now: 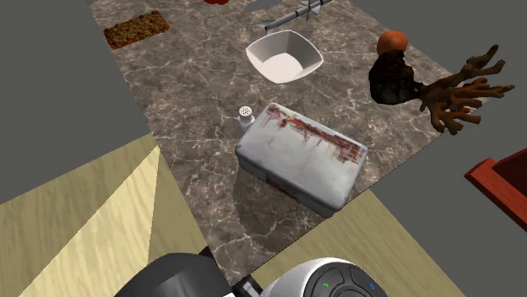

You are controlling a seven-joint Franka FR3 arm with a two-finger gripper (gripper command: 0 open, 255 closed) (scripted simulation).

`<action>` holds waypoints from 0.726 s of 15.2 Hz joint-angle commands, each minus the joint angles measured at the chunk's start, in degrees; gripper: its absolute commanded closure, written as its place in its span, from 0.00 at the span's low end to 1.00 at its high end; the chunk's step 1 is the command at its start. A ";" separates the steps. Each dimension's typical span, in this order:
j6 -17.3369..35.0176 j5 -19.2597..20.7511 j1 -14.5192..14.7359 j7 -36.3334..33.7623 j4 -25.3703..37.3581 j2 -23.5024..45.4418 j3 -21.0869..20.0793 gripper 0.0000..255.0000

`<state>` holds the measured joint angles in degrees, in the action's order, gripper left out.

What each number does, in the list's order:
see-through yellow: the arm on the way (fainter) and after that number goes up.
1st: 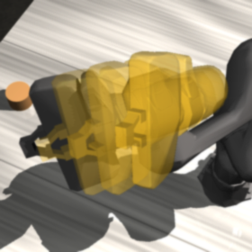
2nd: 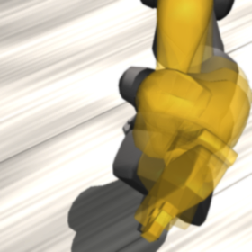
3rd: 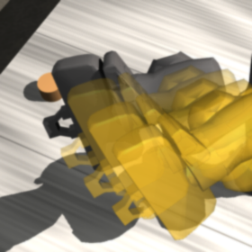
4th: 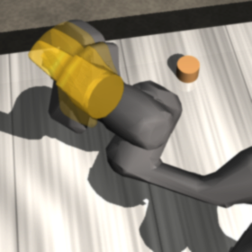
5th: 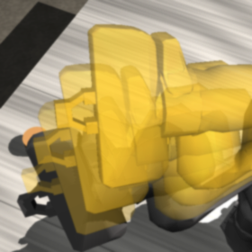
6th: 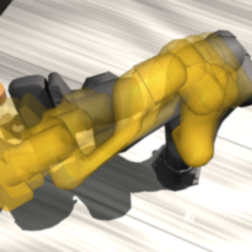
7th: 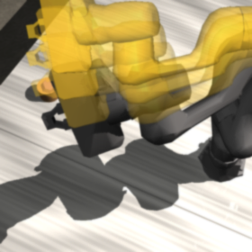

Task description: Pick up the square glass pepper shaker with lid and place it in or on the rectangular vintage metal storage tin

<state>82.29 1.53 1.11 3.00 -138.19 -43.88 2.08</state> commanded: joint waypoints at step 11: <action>12.43 -11.18 1.84 -19.70 0.86 3.24 -12.40 0.00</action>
<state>93.26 -8.76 2.88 -14.69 -137.56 -41.14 -9.13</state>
